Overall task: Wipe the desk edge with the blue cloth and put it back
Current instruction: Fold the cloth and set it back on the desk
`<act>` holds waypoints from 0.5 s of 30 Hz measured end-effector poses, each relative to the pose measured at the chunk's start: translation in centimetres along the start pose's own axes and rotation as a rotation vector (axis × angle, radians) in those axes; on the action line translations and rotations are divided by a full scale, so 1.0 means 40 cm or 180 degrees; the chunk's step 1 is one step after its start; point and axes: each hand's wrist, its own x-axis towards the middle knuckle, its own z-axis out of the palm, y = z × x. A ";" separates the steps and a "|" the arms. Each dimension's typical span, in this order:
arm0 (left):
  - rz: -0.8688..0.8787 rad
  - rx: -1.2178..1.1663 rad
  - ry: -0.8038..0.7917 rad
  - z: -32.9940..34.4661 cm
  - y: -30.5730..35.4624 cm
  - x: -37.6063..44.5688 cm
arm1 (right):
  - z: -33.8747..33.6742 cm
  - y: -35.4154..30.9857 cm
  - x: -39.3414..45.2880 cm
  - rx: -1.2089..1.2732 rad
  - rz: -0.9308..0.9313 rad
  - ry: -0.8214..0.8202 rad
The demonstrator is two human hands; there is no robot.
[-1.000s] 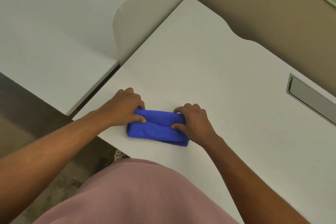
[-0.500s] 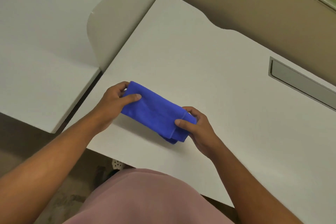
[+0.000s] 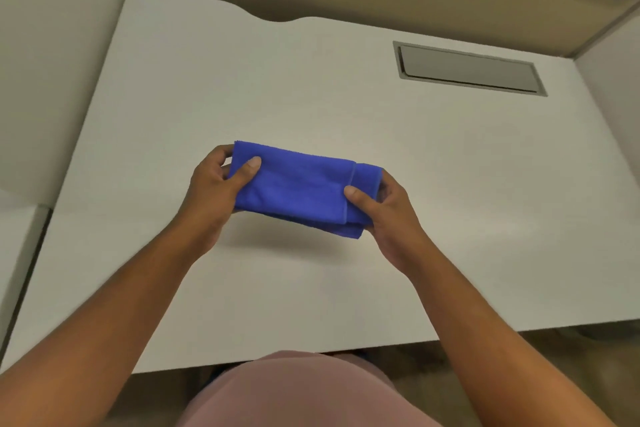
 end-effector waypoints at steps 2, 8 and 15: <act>-0.0025 0.0044 -0.0037 0.062 0.006 0.018 | -0.055 -0.015 0.021 -0.0063 -0.0057 0.0202; -0.0242 0.0048 0.0070 0.244 0.003 0.107 | -0.217 -0.046 0.120 -0.0207 -0.0193 0.0366; -0.0353 0.0410 0.0419 0.408 0.042 0.286 | -0.355 -0.104 0.344 -0.0260 -0.0330 0.0651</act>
